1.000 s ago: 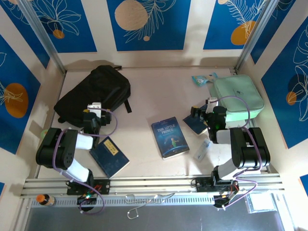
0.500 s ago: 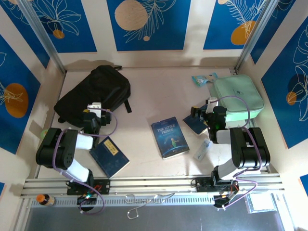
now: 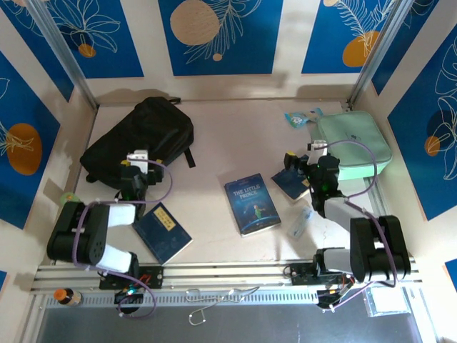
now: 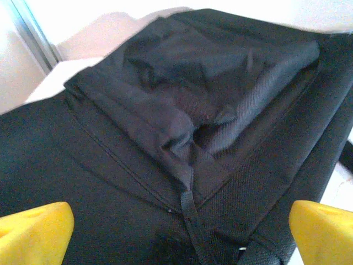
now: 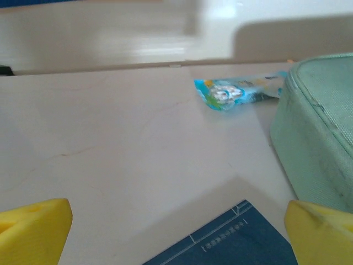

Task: Pack the student bag

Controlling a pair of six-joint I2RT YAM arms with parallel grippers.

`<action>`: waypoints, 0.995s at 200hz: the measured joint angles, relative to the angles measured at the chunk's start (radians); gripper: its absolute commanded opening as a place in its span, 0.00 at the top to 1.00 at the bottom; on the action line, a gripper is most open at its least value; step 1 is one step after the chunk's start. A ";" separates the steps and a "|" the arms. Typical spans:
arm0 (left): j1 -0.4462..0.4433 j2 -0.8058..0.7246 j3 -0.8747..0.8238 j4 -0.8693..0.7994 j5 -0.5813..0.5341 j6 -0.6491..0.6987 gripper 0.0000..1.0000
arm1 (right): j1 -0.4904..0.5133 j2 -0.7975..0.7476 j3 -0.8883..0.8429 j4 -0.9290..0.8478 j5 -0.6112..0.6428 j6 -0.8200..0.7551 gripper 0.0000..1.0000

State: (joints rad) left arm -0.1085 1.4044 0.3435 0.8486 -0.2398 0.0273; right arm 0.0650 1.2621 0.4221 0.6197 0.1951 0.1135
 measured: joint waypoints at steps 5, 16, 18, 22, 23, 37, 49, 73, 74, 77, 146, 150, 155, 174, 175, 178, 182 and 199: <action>0.000 -0.031 0.002 -0.023 -0.003 -0.001 0.00 | 0.007 -0.014 0.013 -0.024 0.003 0.007 0.01; 0.000 -0.104 0.018 -0.089 -0.011 -0.012 0.00 | 0.023 -0.035 0.043 -0.073 0.009 0.029 0.01; 0.000 -0.120 0.024 -0.105 -0.014 -0.016 0.00 | 0.026 -0.039 0.052 -0.085 0.011 0.034 0.01; 0.000 -0.142 0.034 -0.133 -0.017 -0.026 0.00 | 0.032 -0.042 0.068 -0.106 0.012 0.044 0.01; 0.000 -0.151 0.040 -0.144 -0.019 -0.027 0.00 | 0.034 -0.043 0.071 -0.114 0.013 0.047 0.01; 0.000 -0.215 0.104 -0.257 -0.030 -0.071 0.00 | 0.059 -0.041 0.140 -0.200 0.025 0.090 0.01; 0.000 -0.245 0.181 -0.371 -0.031 -0.117 0.00 | 0.079 -0.023 0.217 -0.302 0.030 0.143 0.01; 0.000 -0.236 0.341 -0.569 -0.019 -0.197 0.00 | 0.126 0.066 0.382 -0.453 0.022 0.242 0.01; 0.000 -0.231 0.352 -0.583 -0.018 -0.203 0.00 | 0.129 0.073 0.391 -0.461 0.021 0.248 0.01; 0.000 -0.226 0.369 -0.605 -0.014 -0.212 0.00 | 0.134 0.083 0.404 -0.474 0.018 0.259 0.01; 0.000 0.117 0.559 -0.985 0.116 -0.388 0.03 | 0.244 0.369 0.579 -0.650 -0.161 0.477 0.03; 0.000 0.138 0.563 -1.001 0.130 -0.394 0.03 | 0.250 0.383 0.585 -0.657 -0.173 0.483 0.03; 0.000 0.164 0.569 -1.014 0.146 -0.399 0.05 | 0.255 0.397 0.591 -0.662 -0.183 0.489 0.03; -0.007 0.247 0.604 -1.050 0.197 -0.416 0.08 | 0.270 0.440 0.618 -0.666 -0.223 0.507 0.03; -0.008 0.252 0.607 -1.051 0.199 -0.416 0.08 | 0.270 0.441 0.619 -0.666 -0.224 0.508 0.03; -0.012 0.264 0.615 -1.054 0.205 -0.416 0.09 | 0.272 0.445 0.622 -0.666 -0.229 0.509 0.03; -0.016 0.278 0.625 -1.056 0.212 -0.420 0.09 | 0.275 0.451 0.626 -0.665 -0.236 0.515 0.04; -0.036 0.331 0.686 -1.058 0.238 -0.431 0.09 | 0.280 0.463 0.631 -0.657 -0.261 0.532 0.04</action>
State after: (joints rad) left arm -0.1448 1.7351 1.0298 -0.2096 -0.0017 -0.4034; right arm 0.3450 1.7256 1.0527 -0.0376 -0.0654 0.6453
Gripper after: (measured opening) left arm 0.912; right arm 0.964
